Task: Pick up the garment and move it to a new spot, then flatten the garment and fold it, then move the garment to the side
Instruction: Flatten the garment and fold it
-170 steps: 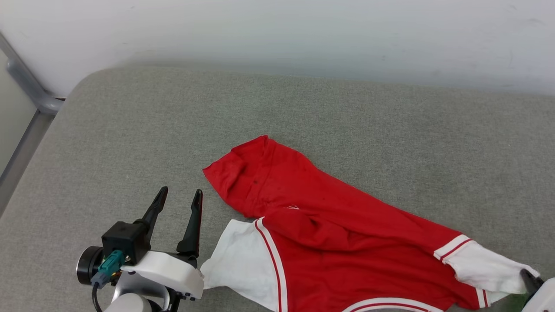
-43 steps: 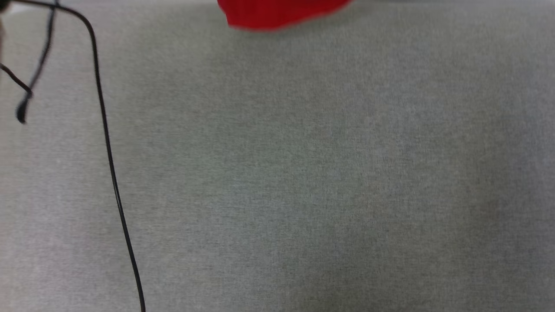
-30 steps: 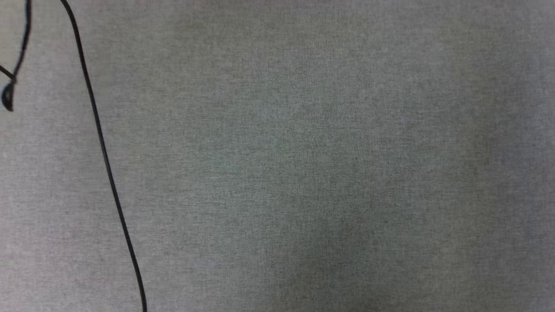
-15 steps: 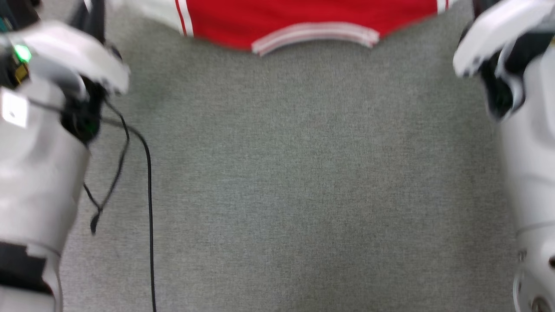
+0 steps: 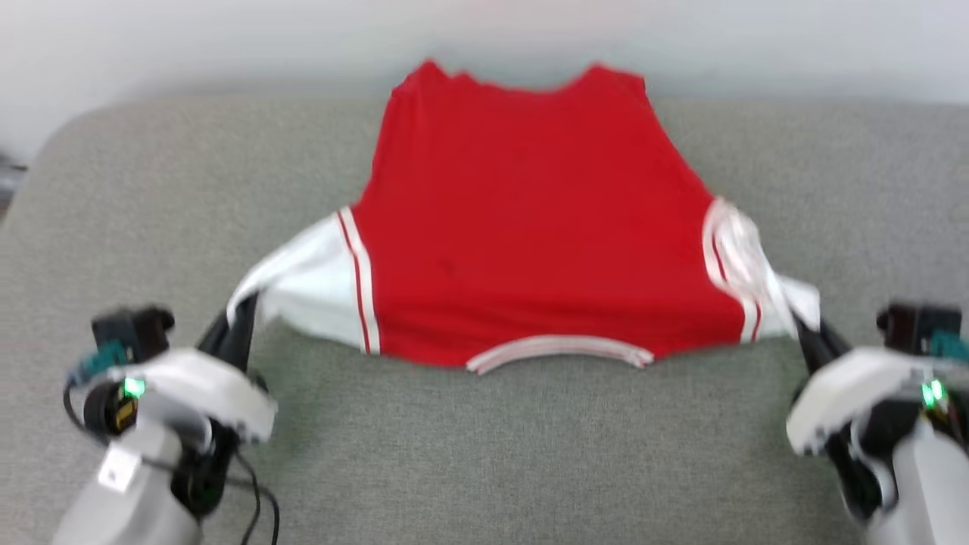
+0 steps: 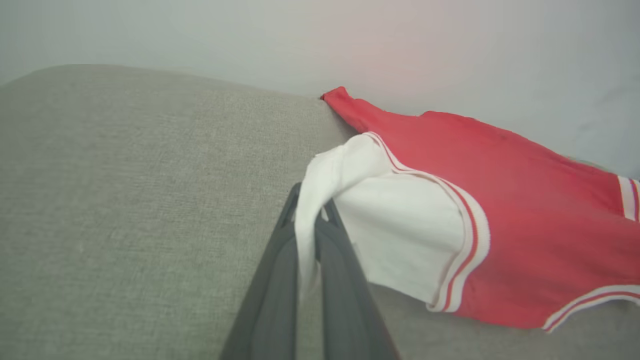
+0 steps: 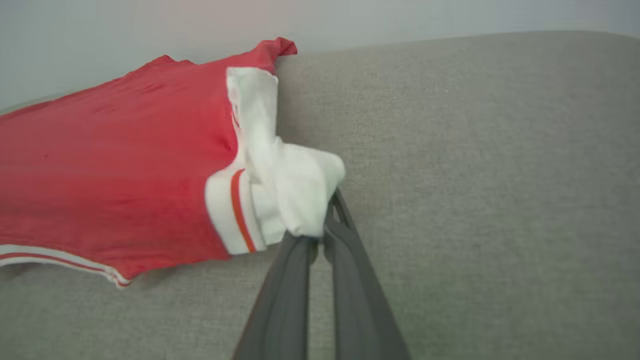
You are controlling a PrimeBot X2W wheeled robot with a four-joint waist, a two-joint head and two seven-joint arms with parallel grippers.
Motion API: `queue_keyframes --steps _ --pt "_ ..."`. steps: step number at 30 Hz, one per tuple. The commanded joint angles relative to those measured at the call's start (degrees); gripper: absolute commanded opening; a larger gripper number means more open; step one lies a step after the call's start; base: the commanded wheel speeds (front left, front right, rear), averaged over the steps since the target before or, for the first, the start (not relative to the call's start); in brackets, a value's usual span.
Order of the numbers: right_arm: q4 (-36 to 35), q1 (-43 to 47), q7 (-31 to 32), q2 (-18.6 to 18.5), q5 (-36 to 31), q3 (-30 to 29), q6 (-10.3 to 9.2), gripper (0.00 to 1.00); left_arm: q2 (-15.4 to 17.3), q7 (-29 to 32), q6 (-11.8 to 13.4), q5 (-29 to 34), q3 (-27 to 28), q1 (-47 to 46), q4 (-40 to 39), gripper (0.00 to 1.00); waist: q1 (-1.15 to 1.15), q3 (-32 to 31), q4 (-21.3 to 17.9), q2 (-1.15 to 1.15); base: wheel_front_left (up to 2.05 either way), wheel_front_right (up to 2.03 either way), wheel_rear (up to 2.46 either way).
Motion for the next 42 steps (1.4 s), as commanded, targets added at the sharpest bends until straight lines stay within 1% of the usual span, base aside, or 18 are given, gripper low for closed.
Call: queue_keyframes --steps 1,6,10,13,15,18,23,25,26,27,30,32,35,37,40,42 --pt "-2.2 3.3 0.8 0.3 0.2 -0.9 -0.1 0.0 0.6 -0.4 0.8 0.4 0.8 2.5 -0.9 0.0 0.01 -3.9 0.7 0.0 0.0 0.0 0.0" --pt "-14.2 17.4 6.2 2.5 -0.3 -4.3 -0.11 0.0 1.2 -0.4 4.4 0.8 1.8 14.6 -8.8 0.0 0.01 -7.5 0.7 0.0 0.0 0.0 0.0" --pt "-22.2 27.3 10.2 4.1 -0.9 -6.9 -0.11 0.0 2.2 0.7 8.6 1.2 1.7 23.5 -15.5 0.0 0.01 -10.0 1.1 0.0 0.0 0.0 0.0" --pt "-26.4 33.5 12.6 4.8 -0.6 -9.0 -0.11 0.0 3.2 1.8 11.6 1.5 1.5 28.9 -20.8 0.0 0.01 -11.4 1.7 0.0 0.0 0.0 0.0" --pt "-28.4 37.0 14.3 4.9 0.2 -9.9 -0.11 0.0 3.7 2.7 13.2 1.1 1.4 32.3 -24.0 0.0 0.01 -11.8 2.0 0.0 0.0 0.0 0.0" --pt "-29.2 41.9 16.1 4.9 3.0 -10.1 -0.11 0.0 4.5 3.8 15.1 0.9 1.3 36.0 -28.2 0.0 0.01 -12.3 2.3 0.0 0.0 0.0 0.0" --pt "-29.0 46.2 17.5 5.0 4.6 -8.4 -0.11 0.0 5.3 4.8 17.3 1.0 1.1 39.5 -32.8 0.0 0.01 -12.4 2.6 0.0 0.0 0.0 0.0" --pt "-29.1 45.8 17.0 5.0 4.5 -7.8 -0.11 0.49 5.4 5.2 17.8 1.5 0.6 39.9 -33.9 0.0 0.01 -12.4 2.5 0.0 0.0 0.0 0.0" --pt "-29.2 45.2 16.5 5.0 4.7 -7.5 -0.11 0.96 5.3 5.4 18.1 1.9 0.4 39.8 -34.4 0.0 0.01 -12.4 2.5 0.0 0.0 0.0 0.0" --pt "-29.4 44.4 16.0 5.0 4.6 -7.4 -0.1 1.0 5.2 5.4 18.2 2.3 0.0 39.5 -35.0 0.0 0.01 -12.4 2.6 0.0 0.0 0.0 0.0" --pt "-29.9 41.7 12.9 5.0 6.2 -7.9 -0.07 1.0 4.7 5.4 18.9 3.1 -0.6 38.4 -36.5 0.0 0.01 -12.1 3.0 0.0 0.0 0.0 0.0" --pt "-30.2 38.9 10.0 5.0 6.4 -8.5 -0.07 1.0 4.4 5.0 19.4 3.8 -0.7 37.6 -37.2 0.0 0.01 -11.7 3.2 0.0 0.0 0.0 0.0" --pt "-29.0 34.2 5.9 5.0 5.9 -10.3 -0.07 1.0 4.0 4.9 19.7 4.5 -1.3 36.5 -38.2 0.0 0.01 -10.9 4.2 0.0 0.0 0.0 0.0" --pt "-27.5 30.1 4.5 5.0 5.3 -11.2 -0.07 1.0 3.8 4.7 19.9 5.1 -1.4 35.5 -39.0 0.0 0.01 -9.8 4.9 0.0 0.0 0.0 0.0" --pt "-24.6 22.4 4.0 5.0 3.7 -12.5 -0.07 1.0 3.6 4.2 19.7 5.9 -1.4 33.3 -40.4 0.0 0.01 -6.7 6.0 0.0 0.0 0.0 0.0" --pt "-21.5 17.1 5.0 5.0 2.1 -13.5 -0.07 1.0 3.2 3.8 19.3 6.4 -1.4 31.7 -40.9 0.0 0.01 -4.4 6.9 0.0 0.0 0.0 0.0"
